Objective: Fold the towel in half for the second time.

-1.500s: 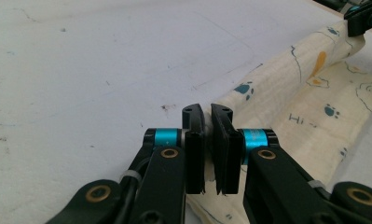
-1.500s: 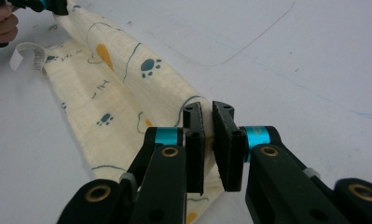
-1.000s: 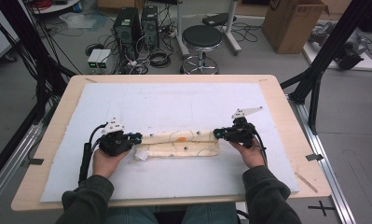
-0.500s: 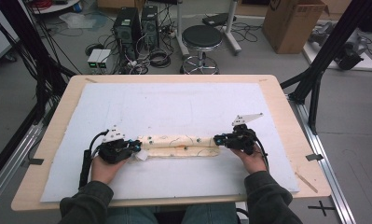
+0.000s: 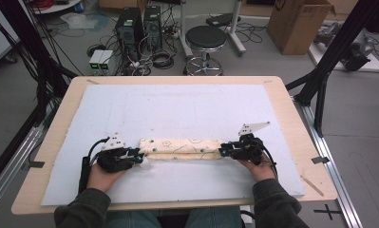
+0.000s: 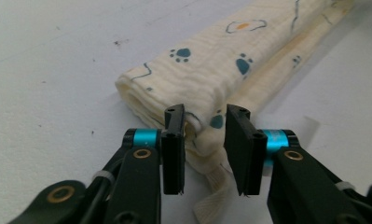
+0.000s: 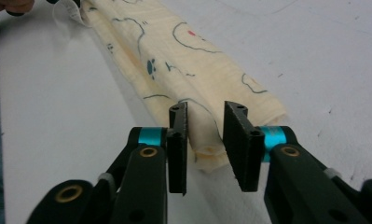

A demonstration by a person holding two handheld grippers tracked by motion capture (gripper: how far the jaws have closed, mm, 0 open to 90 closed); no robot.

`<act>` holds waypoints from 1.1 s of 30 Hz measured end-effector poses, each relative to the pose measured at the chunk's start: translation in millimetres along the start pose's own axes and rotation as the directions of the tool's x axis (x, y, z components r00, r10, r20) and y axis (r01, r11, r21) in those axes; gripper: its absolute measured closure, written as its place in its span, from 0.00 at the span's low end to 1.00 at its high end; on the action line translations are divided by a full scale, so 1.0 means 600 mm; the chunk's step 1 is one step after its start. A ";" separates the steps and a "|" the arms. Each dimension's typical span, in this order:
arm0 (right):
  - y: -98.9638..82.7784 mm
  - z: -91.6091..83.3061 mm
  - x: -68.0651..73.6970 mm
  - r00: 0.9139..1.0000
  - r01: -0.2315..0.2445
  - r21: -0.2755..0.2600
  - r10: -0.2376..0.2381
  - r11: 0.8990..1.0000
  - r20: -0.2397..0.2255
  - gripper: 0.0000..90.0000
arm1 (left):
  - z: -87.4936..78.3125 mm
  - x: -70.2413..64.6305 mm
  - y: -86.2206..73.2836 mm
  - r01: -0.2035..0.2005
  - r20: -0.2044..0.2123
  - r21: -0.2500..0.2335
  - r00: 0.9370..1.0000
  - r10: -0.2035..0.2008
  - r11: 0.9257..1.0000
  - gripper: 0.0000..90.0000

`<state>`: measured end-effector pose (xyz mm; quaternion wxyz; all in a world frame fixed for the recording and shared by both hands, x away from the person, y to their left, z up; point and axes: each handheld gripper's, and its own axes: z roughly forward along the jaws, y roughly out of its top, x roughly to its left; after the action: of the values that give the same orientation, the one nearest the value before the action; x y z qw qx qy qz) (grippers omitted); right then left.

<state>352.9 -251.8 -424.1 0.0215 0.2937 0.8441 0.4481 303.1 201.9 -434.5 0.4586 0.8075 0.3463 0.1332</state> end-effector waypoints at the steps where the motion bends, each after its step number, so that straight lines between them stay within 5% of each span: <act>1: 0.001 -0.005 0.003 1.000 -0.001 -0.006 0.001 1.000 -0.001 0.75 | -0.004 -0.001 0.001 -0.002 0.007 -0.013 1.000 0.002 1.000 0.71; 8: 0.021 -0.022 0.012 1.000 0.017 -0.045 -0.017 0.999 -0.008 0.72 | -0.016 -0.003 0.020 -0.008 0.025 -0.073 1.000 0.009 0.997 0.66; 17: 0.045 0.019 0.012 1.000 0.018 -0.007 -0.019 1.000 -0.008 0.77 | 0.028 0.012 0.048 0.076 -0.021 -0.072 0.997 -0.077 0.995 0.88; 21: 0.046 0.035 0.011 1.000 0.013 0.011 -0.013 1.000 -0.023 0.78 | 0.042 0.016 0.044 0.082 -0.007 -0.024 0.997 -0.082 0.996 0.91; 30: 0.032 0.048 0.016 0.999 0.024 0.060 -0.022 0.998 -0.038 0.79 | 0.041 0.003 0.032 0.017 0.021 0.080 1.000 -0.019 0.997 0.91; 33: 0.026 0.046 0.017 0.999 0.024 0.075 -0.022 0.997 -0.035 0.79 | 0.037 0.000 0.025 0.016 0.020 0.082 1.000 -0.018 0.996 0.91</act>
<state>360.3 -219.1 -426.3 0.0010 0.2770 0.8639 0.4206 321.6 182.6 -434.4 0.4298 0.8240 0.3535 0.1065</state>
